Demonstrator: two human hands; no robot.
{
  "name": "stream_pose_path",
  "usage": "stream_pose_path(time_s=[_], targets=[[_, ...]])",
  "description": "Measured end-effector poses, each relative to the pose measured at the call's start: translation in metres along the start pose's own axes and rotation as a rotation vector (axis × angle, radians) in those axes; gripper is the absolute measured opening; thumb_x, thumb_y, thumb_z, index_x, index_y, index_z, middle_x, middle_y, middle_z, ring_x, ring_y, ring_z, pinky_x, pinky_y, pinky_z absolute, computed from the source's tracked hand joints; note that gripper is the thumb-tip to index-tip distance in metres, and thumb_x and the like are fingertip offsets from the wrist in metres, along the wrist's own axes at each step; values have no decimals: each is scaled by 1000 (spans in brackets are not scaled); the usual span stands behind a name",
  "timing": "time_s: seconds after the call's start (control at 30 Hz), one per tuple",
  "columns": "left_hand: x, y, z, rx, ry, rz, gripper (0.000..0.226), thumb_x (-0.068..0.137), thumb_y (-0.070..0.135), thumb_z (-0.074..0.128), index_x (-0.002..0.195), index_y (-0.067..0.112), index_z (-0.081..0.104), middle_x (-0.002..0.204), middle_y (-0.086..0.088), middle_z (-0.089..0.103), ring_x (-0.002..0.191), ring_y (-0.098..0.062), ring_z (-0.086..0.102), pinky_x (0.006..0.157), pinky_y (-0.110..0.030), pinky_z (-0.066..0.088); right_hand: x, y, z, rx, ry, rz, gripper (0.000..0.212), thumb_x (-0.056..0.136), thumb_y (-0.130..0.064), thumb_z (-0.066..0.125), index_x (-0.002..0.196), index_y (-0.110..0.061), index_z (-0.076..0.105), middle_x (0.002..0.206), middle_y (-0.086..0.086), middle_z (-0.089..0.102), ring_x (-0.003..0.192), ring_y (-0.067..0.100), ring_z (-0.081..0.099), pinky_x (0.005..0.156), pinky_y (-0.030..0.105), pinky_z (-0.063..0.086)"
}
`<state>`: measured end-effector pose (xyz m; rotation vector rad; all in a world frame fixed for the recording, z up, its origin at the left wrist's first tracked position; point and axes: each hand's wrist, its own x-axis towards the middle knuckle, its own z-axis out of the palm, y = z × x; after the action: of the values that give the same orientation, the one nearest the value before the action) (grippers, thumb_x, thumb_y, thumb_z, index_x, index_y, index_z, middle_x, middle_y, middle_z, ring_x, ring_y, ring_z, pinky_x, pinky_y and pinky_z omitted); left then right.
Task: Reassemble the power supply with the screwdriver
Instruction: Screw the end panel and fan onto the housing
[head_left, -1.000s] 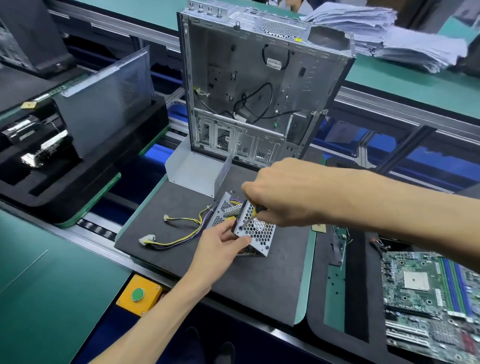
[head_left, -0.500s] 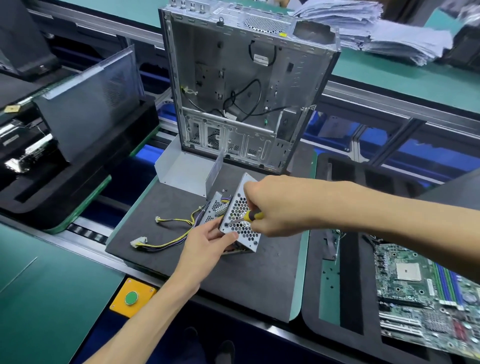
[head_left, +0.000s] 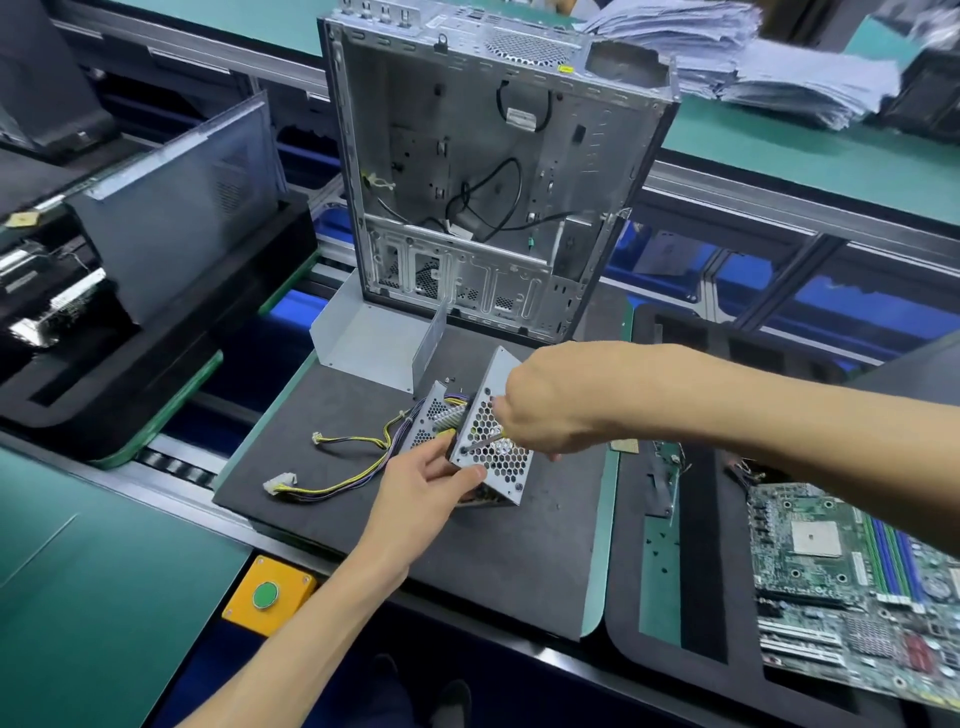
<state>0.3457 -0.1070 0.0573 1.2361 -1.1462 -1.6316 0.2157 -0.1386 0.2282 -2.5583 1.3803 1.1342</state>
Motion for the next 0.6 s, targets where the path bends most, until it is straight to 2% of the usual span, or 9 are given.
stream_pose_path(time_s=[0.1, 0.2, 0.27, 0.33, 0.4, 0.5, 0.6], targets=[[0, 1, -1, -17, 17, 6, 26, 92, 0, 68, 108, 20, 72, 98, 4, 80, 87, -5, 74, 72, -10, 52, -1, 6, 3, 124, 88, 53, 44, 108, -30, 37, 67, -14, 38, 67, 3, 40, 56, 13, 34, 47, 27, 26], [-1, 1, -2, -20, 25, 8, 27, 92, 1, 68, 109, 21, 72, 98, 5, 80, 87, -5, 75, 71, -8, 51, -2, 5, 10, 123, 214, 48, 46, 106, -35, 42, 65, -17, 32, 64, 1, 33, 53, 15, 30, 52, 31, 31], [-1, 0, -2, -12, 29, 12, 28, 93, 2, 68, 108, 24, 72, 100, 6, 80, 90, -6, 75, 73, -8, 51, -3, 3, 12, 71, 338, 8, 38, 103, -32, 48, 69, -17, 38, 64, 2, 33, 51, 18, 28, 51, 32, 27], [-1, 1, -2, -8, 39, 12, 28, 92, 3, 69, 107, 27, 72, 100, 6, 80, 92, -7, 75, 73, -8, 51, -4, 3, 12, -2, 432, -58, 18, 99, -24, 51, 84, -15, 46, 70, 1, 41, 55, 25, 33, 51, 32, 26], [-1, 2, -3, -9, 41, 9, 28, 92, 4, 69, 107, 28, 72, 100, 6, 80, 93, -8, 75, 74, -9, 51, -5, 2, 10, -31, 449, -85, 14, 99, -25, 52, 90, -18, 44, 74, -4, 42, 64, 28, 36, 53, 32, 28], [-2, 2, 0, 33, 21, 19, 30, 91, 6, 71, 96, 35, 76, 96, 7, 80, 90, -6, 74, 74, -9, 49, -4, 0, 14, 5, 396, -15, 27, 105, -41, 42, 91, -18, 41, 73, 1, 42, 60, 28, 35, 50, 32, 23], [-3, -1, 5, 35, 21, 28, 28, 90, 5, 71, 101, 30, 74, 97, 6, 80, 92, -7, 74, 75, -10, 51, -2, -2, 18, 17, 442, 38, 14, 102, -22, 42, 93, -14, 35, 65, 1, 32, 48, 19, 26, 46, 31, 17]])
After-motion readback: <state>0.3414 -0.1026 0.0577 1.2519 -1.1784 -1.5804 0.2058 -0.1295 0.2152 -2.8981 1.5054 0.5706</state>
